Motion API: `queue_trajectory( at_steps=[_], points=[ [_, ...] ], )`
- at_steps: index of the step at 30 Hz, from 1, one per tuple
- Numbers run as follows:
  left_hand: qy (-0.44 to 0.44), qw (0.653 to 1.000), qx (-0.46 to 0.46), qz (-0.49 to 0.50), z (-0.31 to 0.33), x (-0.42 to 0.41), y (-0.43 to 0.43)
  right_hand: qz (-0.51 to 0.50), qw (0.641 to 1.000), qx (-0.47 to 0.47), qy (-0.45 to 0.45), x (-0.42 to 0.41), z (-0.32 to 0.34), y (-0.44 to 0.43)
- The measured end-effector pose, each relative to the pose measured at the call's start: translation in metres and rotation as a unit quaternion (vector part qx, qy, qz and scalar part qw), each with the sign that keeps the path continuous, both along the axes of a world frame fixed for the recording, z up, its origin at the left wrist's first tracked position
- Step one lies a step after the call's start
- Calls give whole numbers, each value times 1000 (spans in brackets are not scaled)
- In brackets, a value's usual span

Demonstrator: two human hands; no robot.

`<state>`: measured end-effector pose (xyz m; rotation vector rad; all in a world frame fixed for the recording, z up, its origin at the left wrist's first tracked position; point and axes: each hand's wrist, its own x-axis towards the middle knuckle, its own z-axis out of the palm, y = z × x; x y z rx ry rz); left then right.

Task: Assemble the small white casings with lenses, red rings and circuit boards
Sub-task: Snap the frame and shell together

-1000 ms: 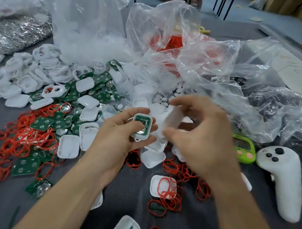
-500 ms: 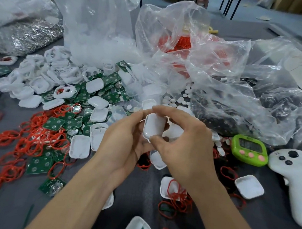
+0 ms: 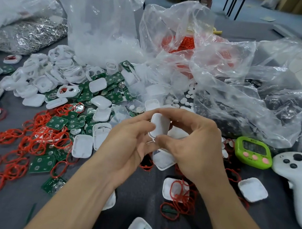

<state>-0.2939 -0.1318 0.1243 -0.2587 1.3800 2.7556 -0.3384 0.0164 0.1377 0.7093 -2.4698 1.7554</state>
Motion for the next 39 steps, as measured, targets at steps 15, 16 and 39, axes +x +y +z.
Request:
queue_trajectory(
  at_steps=[15,16,39],
  points=[
    [-4,995,-69,75,0,2,10,-46,993,66,87,12,-4,-7],
    [-5,995,-64,81,1,2,10,-36,995,60,69,12,-4,-8],
    [65,938,-299,161,-2,7,6,-33,999,-23,-4,5,-4,-1]
  ],
)
